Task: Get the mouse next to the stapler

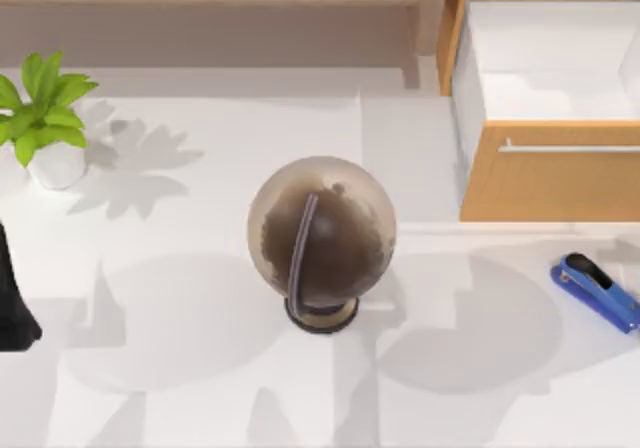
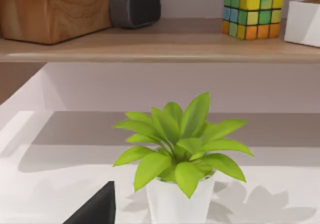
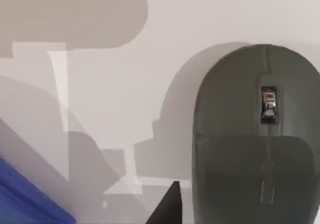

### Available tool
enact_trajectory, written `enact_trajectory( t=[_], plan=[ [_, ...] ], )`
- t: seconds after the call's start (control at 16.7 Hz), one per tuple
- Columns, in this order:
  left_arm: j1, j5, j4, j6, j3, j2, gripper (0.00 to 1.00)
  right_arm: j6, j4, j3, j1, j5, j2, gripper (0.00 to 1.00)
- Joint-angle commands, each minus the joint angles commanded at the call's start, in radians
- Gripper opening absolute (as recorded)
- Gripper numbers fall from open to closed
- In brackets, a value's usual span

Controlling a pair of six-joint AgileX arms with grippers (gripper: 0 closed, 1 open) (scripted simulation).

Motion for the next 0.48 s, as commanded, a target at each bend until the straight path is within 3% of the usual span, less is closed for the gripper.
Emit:
enact_trajectory(
  t=[0.12, 0.48],
  plan=[
    [0.0, 0.0, 0.0, 0.0, 0.0, 0.0, 1.0, 0.0, 0.0, 0.0, 0.0, 0.0, 0.0, 0.98],
    [0.0, 0.0, 0.0, 0.0, 0.0, 0.0, 1.0, 0.0, 0.0, 0.0, 0.0, 0.0, 0.0, 1.0]
  ],
)
